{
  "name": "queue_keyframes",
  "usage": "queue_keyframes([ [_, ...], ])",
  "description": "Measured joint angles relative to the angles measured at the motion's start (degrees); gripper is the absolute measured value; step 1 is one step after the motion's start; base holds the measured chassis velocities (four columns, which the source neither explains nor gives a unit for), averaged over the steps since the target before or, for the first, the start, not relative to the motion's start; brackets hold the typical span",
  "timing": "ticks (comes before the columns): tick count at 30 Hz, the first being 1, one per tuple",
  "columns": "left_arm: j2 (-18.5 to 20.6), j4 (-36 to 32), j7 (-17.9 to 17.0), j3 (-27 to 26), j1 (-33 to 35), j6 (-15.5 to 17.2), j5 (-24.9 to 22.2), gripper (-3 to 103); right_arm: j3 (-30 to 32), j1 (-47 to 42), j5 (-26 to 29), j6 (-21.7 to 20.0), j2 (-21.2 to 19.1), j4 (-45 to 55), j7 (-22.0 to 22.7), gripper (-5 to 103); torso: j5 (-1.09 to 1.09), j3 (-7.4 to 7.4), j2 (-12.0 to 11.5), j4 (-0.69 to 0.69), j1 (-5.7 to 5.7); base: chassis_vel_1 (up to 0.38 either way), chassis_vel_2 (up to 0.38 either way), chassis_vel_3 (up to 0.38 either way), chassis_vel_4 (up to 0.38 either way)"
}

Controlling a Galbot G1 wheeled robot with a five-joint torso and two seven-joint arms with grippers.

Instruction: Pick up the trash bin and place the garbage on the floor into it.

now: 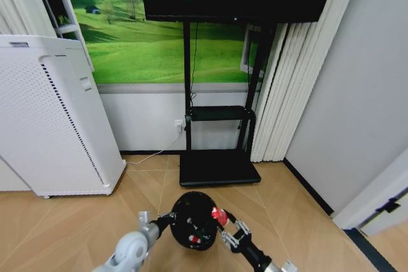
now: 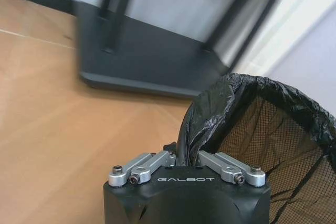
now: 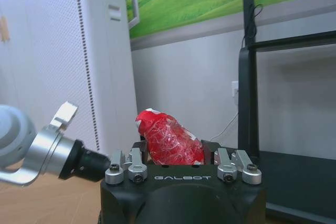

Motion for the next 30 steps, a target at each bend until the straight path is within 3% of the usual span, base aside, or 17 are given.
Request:
queue_keyframes([
  [1, -0.2, 0.4, 2.6, 1.3, -0.5, 0.3, 1.3, 4, -0.5, -0.3, -1.6, 0.5, 0.3, -0.5, -0.5, 54, 0.0, 0.0, 0.0, 0.0, 0.0, 0.0, 0.0, 0.0, 0.0],
  [5, -0.1, 1.1, 6.7, 3.2, -1.2, 0.3, 3.9, 4, -0.9, -0.5, -3.2, 0.7, 0.3, -1.1, -0.8, 54, 0.0, 0.0, 0.0, 0.0, 0.0, 0.0, 0.0, 0.0, 0.0],
  [10, 0.4, 0.3, 8.2, 2.6, 0.2, 0.2, 4.4, 4, -0.6, 0.0, -3.6, 0.8, 0.2, -1.6, -0.7, 51, 0.0, 0.0, 0.0, 0.01, 0.0, 0.0, 0.0, 0.0, 0.0],
  [12, 0.8, -0.4, 8.8, 1.0, 2.0, -0.7, 5.2, 4, -0.5, 0.1, -3.6, 0.7, 0.2, -1.4, -0.7, 62, 0.0, 0.0, 0.0, 0.01, 0.0, 0.0, 0.0, 0.0, 0.0],
  [14, 0.8, -0.6, 9.0, 0.2, 2.9, -1.1, 5.5, 4, -0.5, 0.1, -3.7, 0.6, 0.2, -1.2, -0.7, 62, 0.0, 0.0, 0.0, 0.01, 0.0, 0.0, 0.0, 0.0, 0.0],
  [17, 0.6, -1.9, 9.2, -2.1, 6.3, -2.1, 6.2, 4, -0.5, -0.2, -3.8, 0.5, 0.1, -0.4, -0.5, 78, -0.01, 0.0, 0.0, 0.02, 0.0, 0.0, 0.0, 0.0, 0.0],
  [18, 0.6, -1.9, 9.2, -2.1, 6.3, -2.1, 6.2, 4, -0.5, -0.2, -3.8, 0.5, 0.1, -0.4, -0.5, 78, -0.01, 0.0, 0.0, 0.02, 0.0, 0.0, 0.0, 0.0, 0.0],
  [21, 0.1, -2.6, 8.1, -3.4, 8.0, -4.1, 6.4, 4, 0.1, -0.8, -3.6, 1.0, -0.1, 0.1, -0.5, 93, -0.02, 0.0, 0.0, 0.01, 0.0, 0.0, 0.0, 0.0, 0.0],
  [27, -0.5, -5.3, 4.1, -7.2, 10.3, -6.2, 6.4, 4, 1.3, -1.3, -2.8, 2.0, 0.4, 0.8, 3.6, 100, -0.03, -0.01, 0.0, -0.01, 0.0, 0.0, 0.0, 0.0, 0.0],
  [30, 0.1, -11.9, -0.7, -16.5, 15.9, -8.4, 6.2, 4, 4.2, -1.5, -1.0, 2.3, 1.0, 1.6, 9.2, 100, -0.01, 0.0, 0.0, 0.0, 0.0, 0.0, 0.0, 0.0, 0.0],
])
